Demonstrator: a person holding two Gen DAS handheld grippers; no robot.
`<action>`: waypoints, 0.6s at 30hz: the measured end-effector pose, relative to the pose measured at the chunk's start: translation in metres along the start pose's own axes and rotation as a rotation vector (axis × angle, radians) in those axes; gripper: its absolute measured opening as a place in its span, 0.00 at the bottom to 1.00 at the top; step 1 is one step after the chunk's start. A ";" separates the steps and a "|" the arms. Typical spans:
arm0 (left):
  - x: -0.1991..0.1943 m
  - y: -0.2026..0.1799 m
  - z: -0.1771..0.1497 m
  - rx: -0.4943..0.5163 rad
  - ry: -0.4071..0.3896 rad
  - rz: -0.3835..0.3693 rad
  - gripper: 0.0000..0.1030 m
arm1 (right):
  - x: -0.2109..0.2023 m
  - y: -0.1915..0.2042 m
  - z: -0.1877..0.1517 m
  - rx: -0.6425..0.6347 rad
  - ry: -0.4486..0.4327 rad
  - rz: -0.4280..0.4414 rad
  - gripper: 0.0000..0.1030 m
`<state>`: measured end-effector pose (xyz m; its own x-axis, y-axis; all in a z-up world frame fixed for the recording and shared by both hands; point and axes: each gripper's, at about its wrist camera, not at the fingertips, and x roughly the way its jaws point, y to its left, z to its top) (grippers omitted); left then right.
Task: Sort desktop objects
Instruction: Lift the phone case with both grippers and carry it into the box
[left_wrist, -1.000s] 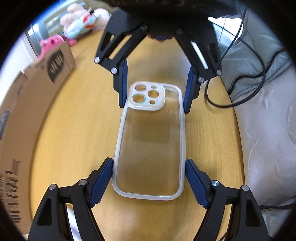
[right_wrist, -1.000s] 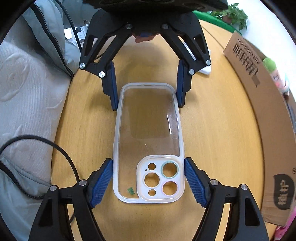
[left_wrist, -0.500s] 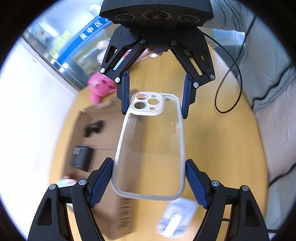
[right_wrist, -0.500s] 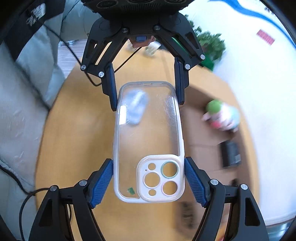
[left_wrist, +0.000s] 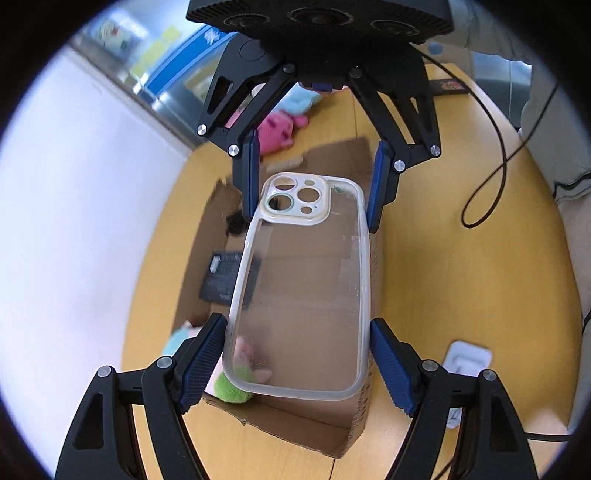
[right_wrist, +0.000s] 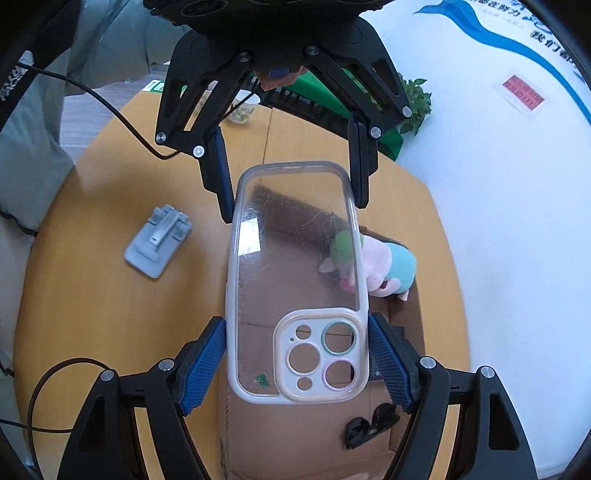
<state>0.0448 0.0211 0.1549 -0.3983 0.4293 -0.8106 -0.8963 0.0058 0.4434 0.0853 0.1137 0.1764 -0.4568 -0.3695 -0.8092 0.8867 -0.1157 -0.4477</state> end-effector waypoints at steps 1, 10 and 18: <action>0.010 0.009 -0.004 -0.008 0.009 -0.014 0.76 | 0.011 -0.007 -0.001 0.005 0.003 0.012 0.73; 0.087 0.043 -0.046 -0.079 0.106 -0.177 0.76 | 0.105 -0.044 -0.024 0.106 0.018 0.154 0.73; 0.139 0.043 -0.070 -0.106 0.218 -0.326 0.76 | 0.176 -0.045 -0.044 0.188 0.026 0.281 0.73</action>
<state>-0.0629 0.0183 0.0345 -0.1114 0.2183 -0.9695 -0.9931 0.0122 0.1169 -0.0380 0.0947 0.0369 -0.1917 -0.3874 -0.9017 0.9749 -0.1810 -0.1295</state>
